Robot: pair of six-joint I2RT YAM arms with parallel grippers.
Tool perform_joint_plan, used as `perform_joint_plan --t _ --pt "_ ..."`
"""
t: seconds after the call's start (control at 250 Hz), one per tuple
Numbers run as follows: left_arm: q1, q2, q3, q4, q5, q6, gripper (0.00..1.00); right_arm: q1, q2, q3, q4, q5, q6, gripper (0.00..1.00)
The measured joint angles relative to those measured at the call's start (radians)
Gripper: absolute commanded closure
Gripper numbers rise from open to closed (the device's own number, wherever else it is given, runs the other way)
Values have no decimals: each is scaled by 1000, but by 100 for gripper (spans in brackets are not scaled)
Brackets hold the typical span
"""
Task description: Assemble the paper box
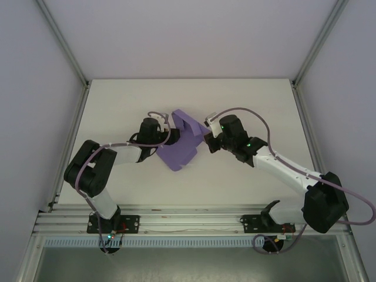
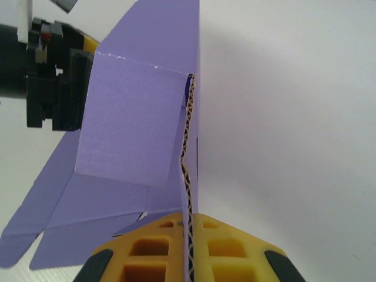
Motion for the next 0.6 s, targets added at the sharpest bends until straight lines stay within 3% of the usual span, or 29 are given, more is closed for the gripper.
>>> perform_joint_plan --t 0.18,0.36,0.6 --pt "21 21 41 22 27 19 39 -6 14 0 -26 -56 -23 100" --pt "33 107 114 72 122 48 47 -14 25 0 -38 -79 -31 100" --pt "33 167 130 91 204 86 84 -29 37 0 -61 -82 -37 100"
